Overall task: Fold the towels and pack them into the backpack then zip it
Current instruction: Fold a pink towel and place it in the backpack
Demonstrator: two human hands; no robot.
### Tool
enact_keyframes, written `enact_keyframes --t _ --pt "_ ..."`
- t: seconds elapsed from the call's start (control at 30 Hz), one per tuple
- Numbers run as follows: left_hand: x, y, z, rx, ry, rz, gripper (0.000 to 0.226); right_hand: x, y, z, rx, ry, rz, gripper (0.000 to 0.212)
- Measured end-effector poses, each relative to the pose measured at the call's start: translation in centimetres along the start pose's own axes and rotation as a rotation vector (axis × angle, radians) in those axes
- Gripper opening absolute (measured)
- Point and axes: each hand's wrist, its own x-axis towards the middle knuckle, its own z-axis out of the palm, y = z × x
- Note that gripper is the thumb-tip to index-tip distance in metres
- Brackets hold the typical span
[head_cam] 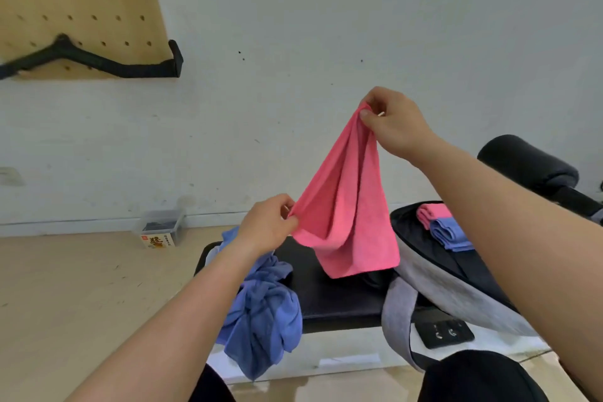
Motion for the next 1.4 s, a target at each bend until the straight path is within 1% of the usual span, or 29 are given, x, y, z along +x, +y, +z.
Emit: enact_keyframes --t 0.03,0.1,0.2,0.27,0.33,0.4,0.5,0.57,0.6,0.67,0.7,0.77,0.83,0.9,1.0,1.1,1.2,1.4 --pt "-0.4 -0.4 -0.2 -0.007 0.008 -0.030 0.019 0.0 0.1 -0.1 -0.021 0.019 0.007 0.011" --pt "-1.0 -1.2 -0.9 -0.096 0.010 -0.096 0.021 0.0 0.5 -0.5 -0.049 0.052 0.048 0.010" --pt "-1.8 -1.5 -2.7 -0.321 0.026 -0.200 0.009 -0.3 1.9 -0.8 -0.120 0.043 0.144 0.011" --pt "-2.2 -1.2 -4.1 -0.460 0.048 -0.215 0.011 -0.8 3.0 -0.6 -0.155 0.008 0.200 0.011" --pt "-2.3 -0.9 -5.2 -0.584 0.049 -0.211 0.011 -1.4 3.9 -0.1 -0.134 -0.010 0.250 0.011" --pt "-2.3 -0.9 -5.5 -0.640 0.027 -0.226 0.010 -1.9 4.4 0.3 -0.106 -0.006 0.281 0.011" --pt "-2.3 -0.9 -5.4 -0.597 -0.022 -0.251 0.008 -2.3 4.7 0.5 -0.103 0.005 0.301 0.012" --pt "-2.3 -0.9 -5.1 -0.534 -0.040 -0.218 0.013 -2.3 4.9 0.6 -0.122 -0.002 0.305 0.011" --pt "-2.4 -0.9 -5.0 -0.452 -0.053 -0.187 0.019 -2.3 5.0 0.6 -0.133 -0.007 0.312 0.010" --pt "-2.4 -0.7 -4.8 -0.205 -0.077 -0.119 0.027 -2.3 5.3 0.7 -0.152 -0.013 0.327 0.010" --pt "-2.3 -0.6 -4.7 -0.116 -0.062 -0.093 0.026 -2.4 5.4 0.8 -0.159 -0.017 0.334 0.011" --pt "-1.8 -0.5 -4.5 -0.038 0.031 -0.041 0.016 -2.5 5.7 0.7 -0.162 -0.019 0.351 0.013" --pt "-1.1 -0.4 -4.6 -0.047 0.147 -0.022 0.014 -2.7 5.9 0.4 -0.142 -0.011 0.378 0.015" --pt "-0.3 -0.2 -5.1 -0.057 0.247 -0.018 0.004 -3.0 6.0 -0.1 -0.105 0.001 0.400 0.016" --pt "0.8 0.6 -6.1 0.026 0.392 0.008 0.015 -3.2 5.7 -0.9 -0.076 0.051 0.377 0.017" --pt "2.0 2.4 -7.3 0.019 0.492 0.048 0.022 -3.2 4.8 -1.6 -0.036 0.149 0.326 0.021" --pt "2.9 3.9 -8.4 0.019 0.536 0.069 0.025 -3.3 4.4 -2.2 0.004 0.180 0.329 0.023" --pt "2.1 4.4 -8.3 -0.062 0.526 -0.007 0.024 -4.3 5.0 -2.2 0.056 0.038 0.384 0.021"
